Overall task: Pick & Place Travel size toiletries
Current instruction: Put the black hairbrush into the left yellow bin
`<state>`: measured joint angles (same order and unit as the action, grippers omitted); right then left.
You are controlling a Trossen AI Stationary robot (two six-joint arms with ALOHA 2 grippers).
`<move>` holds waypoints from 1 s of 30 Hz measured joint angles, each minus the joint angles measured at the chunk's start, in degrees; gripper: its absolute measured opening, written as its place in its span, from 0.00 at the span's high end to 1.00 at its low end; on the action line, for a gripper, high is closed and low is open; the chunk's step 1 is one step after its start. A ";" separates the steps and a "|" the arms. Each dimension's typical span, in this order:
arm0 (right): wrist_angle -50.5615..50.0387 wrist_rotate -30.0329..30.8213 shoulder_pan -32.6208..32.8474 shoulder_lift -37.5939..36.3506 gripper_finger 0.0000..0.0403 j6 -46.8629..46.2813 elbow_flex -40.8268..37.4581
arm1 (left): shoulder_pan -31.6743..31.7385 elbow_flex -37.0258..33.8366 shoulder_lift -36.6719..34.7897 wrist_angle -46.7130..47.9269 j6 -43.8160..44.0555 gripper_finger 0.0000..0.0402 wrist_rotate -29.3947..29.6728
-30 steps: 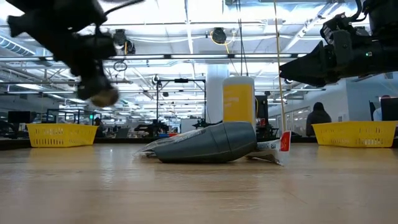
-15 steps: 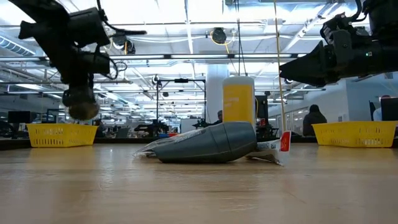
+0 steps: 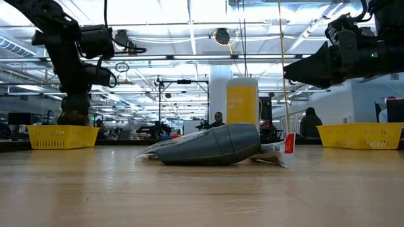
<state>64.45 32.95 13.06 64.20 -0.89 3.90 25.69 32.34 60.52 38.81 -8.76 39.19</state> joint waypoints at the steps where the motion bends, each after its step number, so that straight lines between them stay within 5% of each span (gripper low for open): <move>1: 0.00 0.01 0.00 0.00 0.48 0.00 -0.02 | 0.72 0.00 0.27 0.00 -0.38 0.85 -0.63; 17: 0.00 0.02 0.00 0.00 0.48 0.01 -0.01 | 1.29 3.71 -1.36 3.23 -1.59 0.38 -6.71; 24: -0.01 0.02 0.00 0.00 0.48 0.00 -0.02 | 0.81 8.09 -4.86 5.14 11.68 0.35 -8.16; 30: 0.00 0.02 0.00 0.00 0.48 0.00 0.00 | 6.98 8.44 -4.61 6.48 22.78 0.48 -14.49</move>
<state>64.45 32.97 13.06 64.20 -0.89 3.90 32.67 40.77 55.91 45.29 14.02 24.70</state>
